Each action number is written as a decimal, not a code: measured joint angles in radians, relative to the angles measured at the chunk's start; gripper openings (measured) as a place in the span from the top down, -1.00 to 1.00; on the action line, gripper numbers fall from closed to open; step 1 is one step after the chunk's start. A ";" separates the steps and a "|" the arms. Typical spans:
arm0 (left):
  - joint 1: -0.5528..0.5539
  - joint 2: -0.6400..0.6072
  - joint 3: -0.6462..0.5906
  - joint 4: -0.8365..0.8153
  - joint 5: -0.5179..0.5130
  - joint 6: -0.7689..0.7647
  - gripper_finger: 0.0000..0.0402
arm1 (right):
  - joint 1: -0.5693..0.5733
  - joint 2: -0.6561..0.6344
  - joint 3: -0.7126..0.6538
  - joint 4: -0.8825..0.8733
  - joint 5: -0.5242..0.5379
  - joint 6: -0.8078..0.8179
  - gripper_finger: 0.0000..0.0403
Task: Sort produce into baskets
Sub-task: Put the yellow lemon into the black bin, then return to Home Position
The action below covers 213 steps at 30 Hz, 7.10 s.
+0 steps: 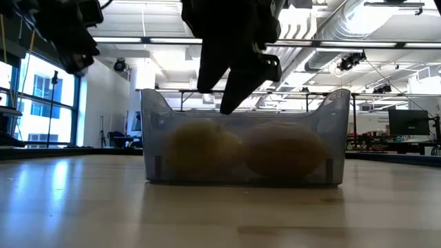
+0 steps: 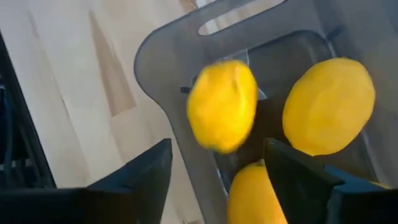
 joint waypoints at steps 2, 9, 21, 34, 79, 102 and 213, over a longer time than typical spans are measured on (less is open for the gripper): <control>-0.040 0.004 0.043 -0.065 -0.036 -0.029 0.78 | 0.000 -0.014 0.000 -0.008 0.011 -0.006 -0.24; -0.226 0.067 0.168 -0.297 -0.105 -0.200 0.94 | -0.006 -0.064 0.000 -0.045 0.084 -0.008 -0.27; -0.552 0.297 0.225 -0.500 -0.101 -0.506 0.66 | -0.020 -0.071 0.000 -0.067 0.109 -0.008 -0.27; -0.665 0.536 0.223 -0.530 -0.130 -0.616 -0.10 | -0.020 -0.070 0.000 -0.092 0.097 -0.015 -0.27; -0.939 0.670 0.074 -0.413 -0.076 -0.421 -0.38 | -0.019 -0.070 0.000 -0.107 0.106 -0.008 -0.27; -0.935 0.625 0.105 -0.434 -0.128 -0.278 0.18 | -0.019 -0.179 -0.001 -0.192 0.148 -0.024 -0.27; -0.068 1.229 0.739 0.742 -0.017 0.187 1.00 | -0.318 -1.190 -1.179 0.765 0.041 -0.511 1.00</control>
